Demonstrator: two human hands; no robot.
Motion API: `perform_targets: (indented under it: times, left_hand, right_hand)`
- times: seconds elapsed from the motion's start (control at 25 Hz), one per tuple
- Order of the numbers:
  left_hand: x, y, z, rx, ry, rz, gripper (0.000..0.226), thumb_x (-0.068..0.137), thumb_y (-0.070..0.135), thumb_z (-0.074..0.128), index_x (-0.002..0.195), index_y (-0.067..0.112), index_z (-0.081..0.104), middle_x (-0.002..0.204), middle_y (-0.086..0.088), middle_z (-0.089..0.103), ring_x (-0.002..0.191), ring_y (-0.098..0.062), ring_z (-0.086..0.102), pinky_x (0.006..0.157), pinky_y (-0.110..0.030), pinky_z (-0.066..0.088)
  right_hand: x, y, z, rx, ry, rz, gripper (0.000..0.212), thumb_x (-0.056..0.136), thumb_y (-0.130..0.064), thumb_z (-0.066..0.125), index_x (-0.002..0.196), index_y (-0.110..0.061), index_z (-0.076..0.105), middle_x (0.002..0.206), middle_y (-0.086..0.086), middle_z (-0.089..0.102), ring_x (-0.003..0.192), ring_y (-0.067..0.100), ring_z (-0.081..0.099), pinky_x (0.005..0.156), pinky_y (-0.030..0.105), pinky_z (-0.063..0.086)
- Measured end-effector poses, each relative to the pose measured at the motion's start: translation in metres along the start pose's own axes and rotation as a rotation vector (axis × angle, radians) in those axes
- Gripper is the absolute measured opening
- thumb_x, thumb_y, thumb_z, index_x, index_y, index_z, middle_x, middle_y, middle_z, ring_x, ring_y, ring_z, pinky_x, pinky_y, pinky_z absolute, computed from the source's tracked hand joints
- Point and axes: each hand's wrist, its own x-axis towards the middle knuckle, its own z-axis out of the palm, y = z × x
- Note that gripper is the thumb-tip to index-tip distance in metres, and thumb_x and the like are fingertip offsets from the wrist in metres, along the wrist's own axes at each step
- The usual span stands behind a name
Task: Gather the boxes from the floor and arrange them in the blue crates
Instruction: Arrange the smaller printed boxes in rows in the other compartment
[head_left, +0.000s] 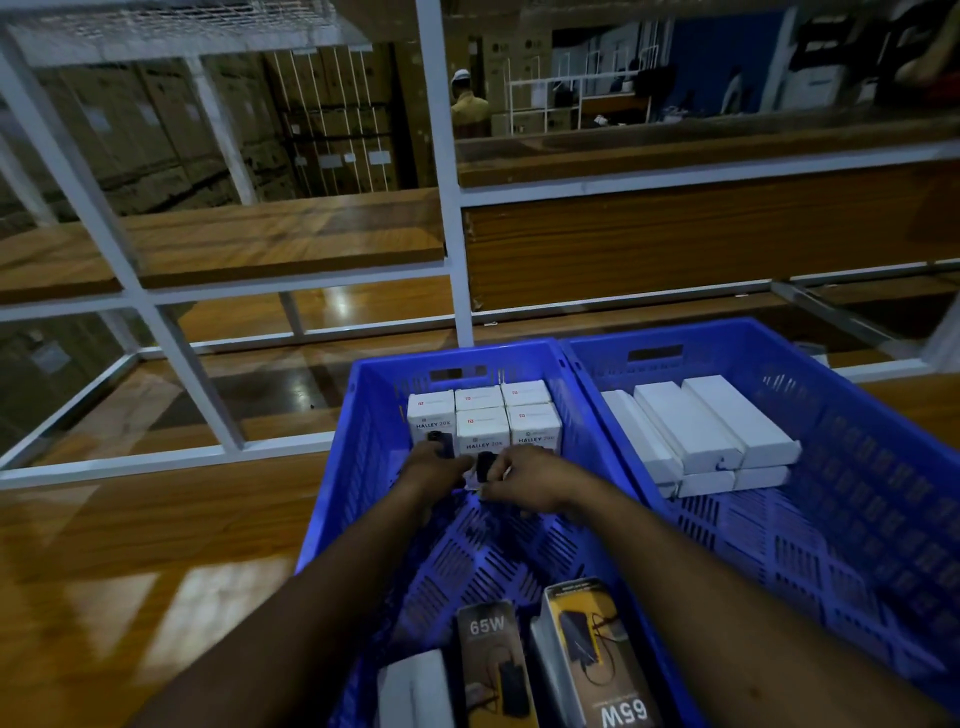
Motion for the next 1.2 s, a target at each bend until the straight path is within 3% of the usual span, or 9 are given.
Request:
perform_targets:
  times: [0.08,0.2,0.32,0.4,0.56,0.8,0.92,1.08,1.2]
  left_hand:
    - [-0.013,0.006,-0.006,0.024,-0.035,0.015,0.014,0.095,0.025,0.068,0.094,0.016,0.057,0.095,-0.005,0.057,0.079,-0.017,0.056,0.082,-0.036,0.046]
    - [-0.029,0.015,-0.018,0.069,-0.098,0.007,0.042,0.094,0.027,0.069,0.070,0.026,0.035,0.078,-0.002,0.038,0.072,-0.023,0.051,0.078,-0.042,0.050]
    - [-0.045,0.010,-0.031,0.064,-0.121,0.078,0.033,0.094,0.028,0.069,0.073,0.022,0.044,0.085,-0.012,0.044,0.082,-0.023,0.050,0.070,-0.039,0.046]
    - [-0.053,0.004,-0.040,0.065,-0.089,0.106,0.021,0.092,0.028,0.071,0.089,0.014,0.056,0.091,-0.017,0.054,0.082,-0.024,0.055,0.067,-0.036,0.045]
    - [-0.055,-0.012,-0.053,0.081,0.011,0.076,0.039,0.088,0.031,0.075,0.116,0.009,0.058,0.099,-0.018,0.070,0.082,-0.029,0.065,0.073,-0.044,0.058]
    - [-0.058,-0.014,-0.058,0.117,0.030,0.049,0.038,0.090,0.030,0.073,0.119,0.008,0.059,0.086,-0.012,0.067,0.075,-0.024,0.063,0.069,-0.039,0.056]
    - [-0.059,-0.014,-0.057,0.134,0.035,0.043,0.039,0.090,0.031,0.073,0.120,0.009,0.059,0.088,-0.012,0.068,0.077,-0.024,0.064,0.069,-0.037,0.055]
    - [-0.060,-0.013,-0.057,0.162,0.037,0.027,0.038,0.088,0.034,0.074,0.116,0.012,0.060,0.101,-0.012,0.070,0.090,-0.028,0.070,0.079,-0.043,0.059]
    - [-0.059,-0.013,-0.056,0.194,0.035,0.019,0.040,0.085,0.039,0.075,0.114,0.014,0.061,0.108,-0.014,0.070,0.095,-0.031,0.071,0.084,-0.049,0.060]
  right_hand:
    - [-0.006,-0.004,0.006,-0.171,-0.147,-0.066,0.031,0.093,-0.038,0.066,0.105,-0.010,0.068,0.105,0.012,0.066,0.090,0.027,0.061,0.076,0.041,0.051]
    - [-0.015,-0.014,0.020,-0.306,-0.269,-0.165,0.035,0.093,-0.041,0.064,0.109,-0.011,0.071,0.108,0.018,0.069,0.084,0.027,0.059,0.074,0.045,0.051]
    - [-0.027,-0.027,0.040,-0.371,-0.347,-0.270,0.032,0.092,-0.039,0.066,0.110,-0.013,0.071,0.105,0.012,0.071,0.082,0.021,0.060,0.072,0.037,0.049]
    - [-0.034,-0.034,0.055,-0.361,-0.430,-0.310,0.033,0.092,-0.039,0.065,0.112,-0.012,0.069,0.105,0.012,0.071,0.079,0.015,0.057,0.072,0.034,0.048]
    - [-0.048,-0.045,0.073,-0.449,-0.594,-0.384,0.032,0.093,-0.045,0.063,0.108,-0.017,0.069,0.099,0.004,0.070,0.081,0.013,0.057,0.078,0.038,0.051]
    - [-0.054,-0.048,0.076,-0.484,-0.660,-0.415,0.034,0.092,-0.045,0.065,0.115,-0.020,0.070,0.109,0.001,0.072,0.095,0.023,0.066,0.085,0.042,0.054]
    - [-0.054,-0.047,0.083,-0.447,-0.656,-0.462,0.035,0.091,-0.045,0.067,0.117,-0.022,0.067,0.111,-0.005,0.068,0.094,0.016,0.063,0.085,0.037,0.052]
    - [-0.058,-0.049,0.096,-0.406,-0.668,-0.514,0.055,0.089,-0.047,0.067,0.137,-0.026,0.052,0.140,-0.004,0.055,0.124,0.016,0.054,0.105,0.038,0.045]
    - [-0.060,-0.052,0.102,-0.399,-0.726,-0.562,0.048,0.092,-0.037,0.067,0.135,-0.019,0.054,0.138,0.001,0.057,0.121,0.017,0.055,0.102,0.032,0.045]
